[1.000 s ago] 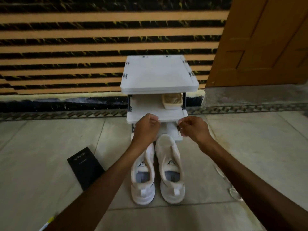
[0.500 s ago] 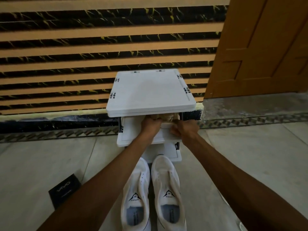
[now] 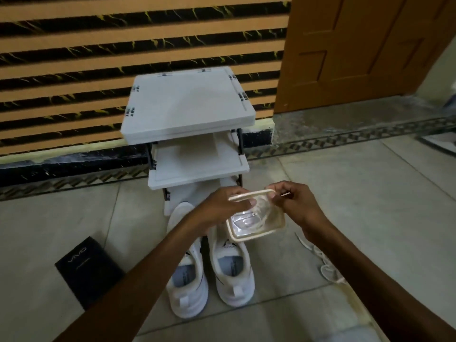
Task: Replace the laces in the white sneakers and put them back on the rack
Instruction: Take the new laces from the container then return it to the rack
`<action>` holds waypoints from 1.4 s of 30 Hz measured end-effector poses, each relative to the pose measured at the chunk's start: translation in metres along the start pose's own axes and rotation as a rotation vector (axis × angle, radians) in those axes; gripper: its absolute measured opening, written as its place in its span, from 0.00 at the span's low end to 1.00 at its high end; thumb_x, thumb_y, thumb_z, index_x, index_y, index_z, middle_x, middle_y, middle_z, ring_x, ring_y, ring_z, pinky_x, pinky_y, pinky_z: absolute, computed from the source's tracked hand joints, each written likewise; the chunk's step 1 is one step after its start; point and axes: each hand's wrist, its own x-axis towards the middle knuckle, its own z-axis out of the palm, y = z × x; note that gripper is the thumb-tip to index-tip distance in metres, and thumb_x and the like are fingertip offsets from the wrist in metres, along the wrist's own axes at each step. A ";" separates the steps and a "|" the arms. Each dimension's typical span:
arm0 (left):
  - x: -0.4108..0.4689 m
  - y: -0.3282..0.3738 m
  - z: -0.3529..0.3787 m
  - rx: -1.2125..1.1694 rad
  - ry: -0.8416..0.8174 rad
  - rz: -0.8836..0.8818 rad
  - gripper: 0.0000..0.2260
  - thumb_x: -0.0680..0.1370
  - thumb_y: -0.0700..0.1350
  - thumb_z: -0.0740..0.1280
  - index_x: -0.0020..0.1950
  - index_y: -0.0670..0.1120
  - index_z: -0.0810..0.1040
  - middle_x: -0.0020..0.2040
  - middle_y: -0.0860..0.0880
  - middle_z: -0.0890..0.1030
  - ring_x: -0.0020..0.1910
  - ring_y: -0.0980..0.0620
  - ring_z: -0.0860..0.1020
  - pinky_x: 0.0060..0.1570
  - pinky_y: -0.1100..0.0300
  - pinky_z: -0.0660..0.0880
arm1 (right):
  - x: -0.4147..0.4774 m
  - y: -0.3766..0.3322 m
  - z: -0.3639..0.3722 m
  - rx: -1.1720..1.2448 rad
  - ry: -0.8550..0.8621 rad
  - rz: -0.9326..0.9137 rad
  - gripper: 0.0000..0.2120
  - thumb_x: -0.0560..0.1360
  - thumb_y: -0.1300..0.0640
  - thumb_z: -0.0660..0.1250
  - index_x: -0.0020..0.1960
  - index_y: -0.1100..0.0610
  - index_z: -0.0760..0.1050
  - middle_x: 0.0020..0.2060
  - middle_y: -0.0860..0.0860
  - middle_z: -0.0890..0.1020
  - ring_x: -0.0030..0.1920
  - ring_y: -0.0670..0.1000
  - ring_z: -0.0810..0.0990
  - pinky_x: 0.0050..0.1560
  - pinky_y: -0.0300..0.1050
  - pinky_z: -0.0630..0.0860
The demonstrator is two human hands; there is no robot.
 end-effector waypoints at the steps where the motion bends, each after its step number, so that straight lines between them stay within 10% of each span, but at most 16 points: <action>1: -0.002 -0.005 0.010 0.022 0.038 0.014 0.08 0.75 0.46 0.73 0.53 0.46 0.82 0.49 0.45 0.85 0.47 0.50 0.82 0.55 0.48 0.77 | -0.004 0.002 -0.002 -0.056 0.012 -0.009 0.05 0.69 0.62 0.76 0.42 0.54 0.83 0.38 0.51 0.85 0.38 0.49 0.82 0.44 0.47 0.81; 7: -0.015 -0.020 0.050 -0.039 0.174 -0.027 0.16 0.64 0.61 0.73 0.47 0.55 0.84 0.45 0.50 0.85 0.49 0.49 0.83 0.56 0.44 0.77 | -0.025 0.008 -0.008 -0.418 0.204 -0.169 0.12 0.62 0.56 0.81 0.40 0.52 0.80 0.40 0.47 0.80 0.39 0.46 0.78 0.43 0.42 0.78; 17: -0.028 -0.016 0.058 -0.199 0.255 -0.076 0.08 0.74 0.49 0.73 0.51 0.49 0.83 0.46 0.48 0.85 0.48 0.47 0.83 0.54 0.46 0.79 | -0.032 0.009 -0.006 -0.431 0.219 -0.359 0.11 0.64 0.58 0.80 0.45 0.54 0.84 0.39 0.44 0.74 0.35 0.38 0.72 0.36 0.26 0.66; 26: -0.031 -0.016 0.054 -0.374 0.400 -0.001 0.10 0.77 0.45 0.70 0.58 0.49 0.81 0.51 0.45 0.85 0.50 0.45 0.84 0.55 0.41 0.79 | -0.028 0.020 -0.009 -0.101 0.098 -0.090 0.14 0.65 0.59 0.80 0.48 0.55 0.81 0.40 0.52 0.83 0.39 0.52 0.84 0.43 0.51 0.83; 34: -0.028 -0.008 0.033 -0.696 -0.146 -0.340 0.32 0.78 0.67 0.54 0.66 0.43 0.77 0.62 0.40 0.79 0.61 0.43 0.78 0.64 0.48 0.72 | -0.029 0.007 -0.019 0.201 -0.125 -0.032 0.07 0.68 0.67 0.76 0.45 0.62 0.83 0.38 0.59 0.83 0.39 0.55 0.83 0.40 0.46 0.80; 42: -0.002 -0.023 0.053 -0.626 -0.009 -0.273 0.39 0.65 0.72 0.69 0.66 0.46 0.76 0.61 0.42 0.80 0.60 0.44 0.79 0.57 0.50 0.76 | -0.023 0.003 -0.005 0.146 0.105 0.063 0.08 0.65 0.69 0.77 0.40 0.58 0.83 0.34 0.54 0.85 0.37 0.54 0.85 0.41 0.52 0.84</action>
